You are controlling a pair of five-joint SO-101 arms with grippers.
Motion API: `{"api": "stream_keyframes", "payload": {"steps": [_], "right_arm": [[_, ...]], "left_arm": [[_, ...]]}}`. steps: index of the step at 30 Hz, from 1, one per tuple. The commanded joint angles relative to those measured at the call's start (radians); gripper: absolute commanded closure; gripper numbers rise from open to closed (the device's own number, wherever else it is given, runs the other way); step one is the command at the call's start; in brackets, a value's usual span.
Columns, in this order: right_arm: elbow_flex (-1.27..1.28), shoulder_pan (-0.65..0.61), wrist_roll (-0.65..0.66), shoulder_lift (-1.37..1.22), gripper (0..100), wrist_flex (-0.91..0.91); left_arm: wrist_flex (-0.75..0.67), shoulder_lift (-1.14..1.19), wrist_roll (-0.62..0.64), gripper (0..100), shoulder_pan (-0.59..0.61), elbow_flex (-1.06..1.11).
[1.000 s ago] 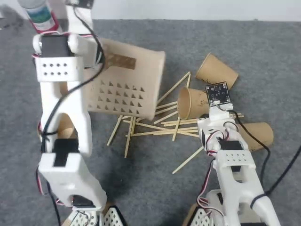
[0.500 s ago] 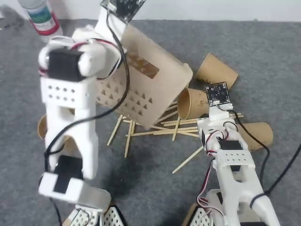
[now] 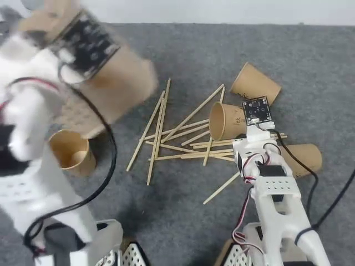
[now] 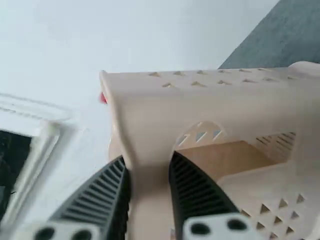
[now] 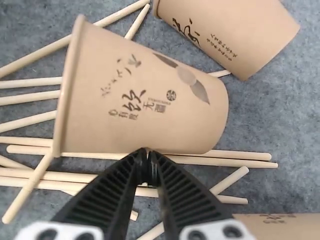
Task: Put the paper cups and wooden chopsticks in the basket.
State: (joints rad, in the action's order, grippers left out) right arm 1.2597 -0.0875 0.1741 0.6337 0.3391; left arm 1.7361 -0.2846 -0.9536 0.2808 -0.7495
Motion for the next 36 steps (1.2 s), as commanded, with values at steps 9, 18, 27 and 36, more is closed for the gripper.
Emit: {"api": "stream_keyframes", "payload": {"steps": [9, 18, 27, 36], "right_arm": [[-0.006, 0.018, 0.011, 0.031, 99.0, -0.016], [-0.008, 0.036, 0.003, 0.031, 99.0, -0.021], [-0.006, 0.035, 0.002, 0.022, 99.0, -0.062], [-0.006, 0.035, 0.002, 0.022, 99.0, -0.068]], "left_arm": [[-0.032, -0.032, -0.103, 99, -0.29, -0.03], [-0.411, 0.026, -0.402, 99, -0.201, 0.269], [-1.24, 0.026, -0.445, 99, -0.275, 0.84], [-1.832, 0.094, -0.545, 99, -0.315, 1.294]]}}
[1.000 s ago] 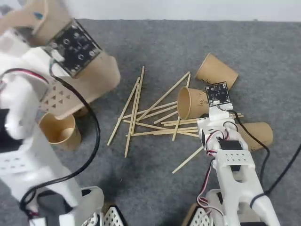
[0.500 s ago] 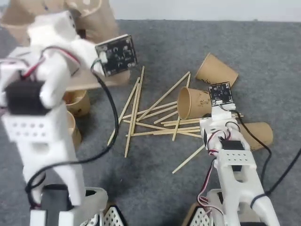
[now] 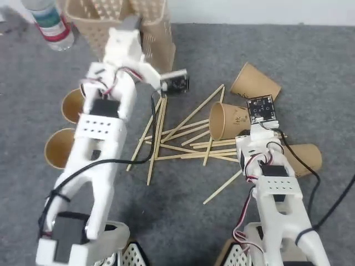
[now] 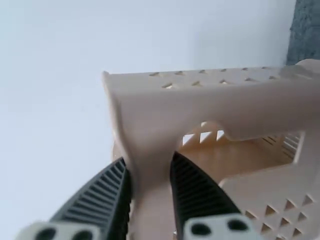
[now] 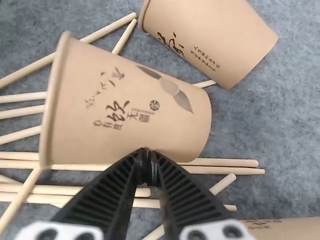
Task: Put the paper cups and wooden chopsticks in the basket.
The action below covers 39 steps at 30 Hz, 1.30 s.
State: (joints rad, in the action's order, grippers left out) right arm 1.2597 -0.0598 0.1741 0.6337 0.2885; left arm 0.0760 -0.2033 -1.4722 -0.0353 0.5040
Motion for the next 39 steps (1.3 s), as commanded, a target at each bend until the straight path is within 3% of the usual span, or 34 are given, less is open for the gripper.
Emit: {"api": "stream_keyframes", "payload": {"steps": [1, 6, 17, 23, 28, 32, 39], "right_arm": [[-0.006, 0.007, 0.002, 0.022, 99.0, -0.018], [-0.006, 0.007, 0.002, 0.022, 99.0, -0.018], [-0.006, 0.007, 0.002, 0.022, 99.0, -0.018], [-0.006, 0.007, 0.002, 0.022, 99.0, -0.018], [-0.006, 0.007, 0.002, 0.022, 99.0, -0.018], [-0.006, 0.007, 0.002, 0.022, 99.0, -0.018], [-0.006, 0.007, 0.002, 0.022, 99.0, -0.018]], "left_arm": [[-0.19, 0.038, -0.026, 99, 0.021, 0.042], [-0.189, 0.121, -0.026, 99, 0.083, 0.042], [-0.189, 0.132, -0.02, 99, 0.077, 0.154], [-0.187, 0.112, 0.092, 99, 0.081, 0.162], [0.032, -0.025, 0.23, 98, 0.061, 0.136], [0.158, -0.1, 0.345, 88, 0.057, 0.088], [0.247, -0.103, 0.341, 87, 0.058, 0.09]]}}
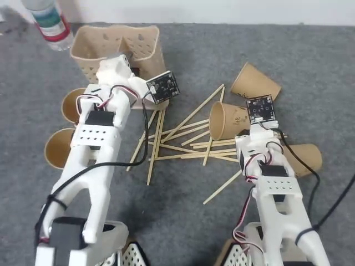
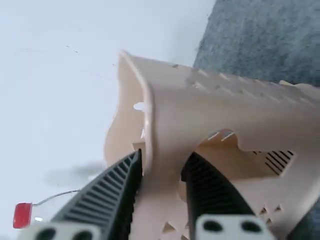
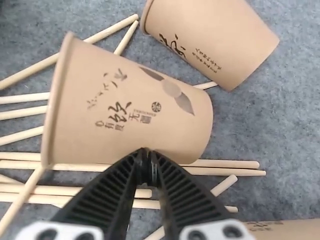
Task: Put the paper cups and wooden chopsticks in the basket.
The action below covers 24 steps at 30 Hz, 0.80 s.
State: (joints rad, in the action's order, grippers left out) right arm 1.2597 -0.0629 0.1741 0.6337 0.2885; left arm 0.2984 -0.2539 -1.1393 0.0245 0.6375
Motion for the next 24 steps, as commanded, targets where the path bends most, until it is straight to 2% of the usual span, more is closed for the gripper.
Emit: {"api": "stream_keyframes", "payload": {"steps": [1, 5, 12, 20, 22, 24], "right_arm": [[-0.006, 0.01, 0.002, 0.022, 99.0, -0.018], [-0.006, 0.01, 0.002, 0.022, 99.0, -0.018], [-0.006, 0.01, 0.002, 0.022, 99.0, -0.018], [-0.006, 0.01, 0.002, 0.022, 99.0, -0.018], [-0.006, 0.01, 0.002, 0.022, 99.0, -0.018], [-0.006, 0.01, 0.002, 0.021, 99.0, -0.018]], "left_arm": [[0.026, -0.052, 0.008, 88, -0.008, -0.044], [0.031, -0.063, 0.011, 88, -0.015, -0.047], [0.275, -0.132, 0.012, 83, -0.011, -0.045], [0.285, -0.147, 0.152, 78, -0.017, -0.053], [0.269, -0.15, 0.229, 75, -0.02, -0.077], [0.244, -0.147, 0.359, 71, -0.02, -0.12]]}}
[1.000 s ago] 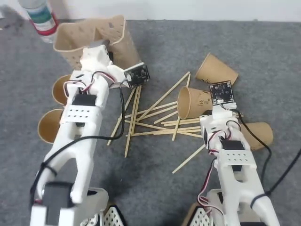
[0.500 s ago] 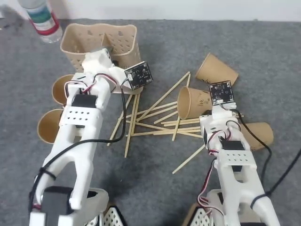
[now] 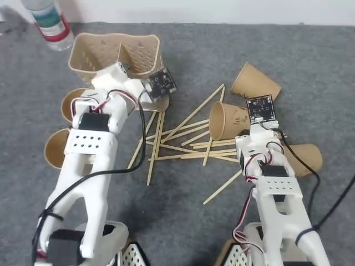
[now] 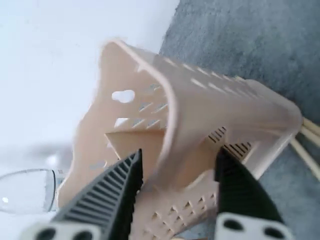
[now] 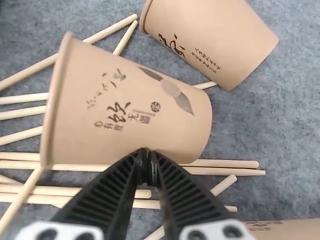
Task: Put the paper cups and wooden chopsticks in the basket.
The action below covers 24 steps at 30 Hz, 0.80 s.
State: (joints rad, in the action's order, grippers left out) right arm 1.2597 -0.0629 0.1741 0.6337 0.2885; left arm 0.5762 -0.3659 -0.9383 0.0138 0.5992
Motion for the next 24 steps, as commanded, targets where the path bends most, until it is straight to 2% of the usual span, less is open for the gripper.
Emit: {"api": "stream_keyframes", "payload": {"steps": [1, 3, 9, 12, 15, 21, 24], "right_arm": [[-0.006, 0.01, 0.003, 0.021, 99.0, -0.018], [-0.006, 0.01, 0.005, 0.021, 99.0, -0.019], [-0.006, 0.012, 0.006, 0.021, 99.0, -0.019], [-0.008, 0.012, 0.008, 0.021, 99.0, -0.019], [-0.008, 0.012, 0.008, 0.021, 99.0, -0.019], [-0.008, 0.012, 0.006, 0.021, 99.0, -0.019], [-0.008, 0.012, 0.003, 0.021, 99.0, -0.019]], "left_arm": [[-0.04, -0.035, 0.218, 70, -0.009, -0.104], [-0.04, -0.029, 0.265, 67, -0.008, -0.148], [-0.029, -0.038, 0.278, 67, 0.014, -0.166], [-0.017, -0.058, 0.344, 67, 0.031, -0.186], [-0.017, -0.146, 0.404, 66, 0.058, -0.194], [-0.012, -0.354, 0.42, 67, 0.147, -0.188], [0.084, -0.417, 0.514, 67, 0.233, -0.196]]}}
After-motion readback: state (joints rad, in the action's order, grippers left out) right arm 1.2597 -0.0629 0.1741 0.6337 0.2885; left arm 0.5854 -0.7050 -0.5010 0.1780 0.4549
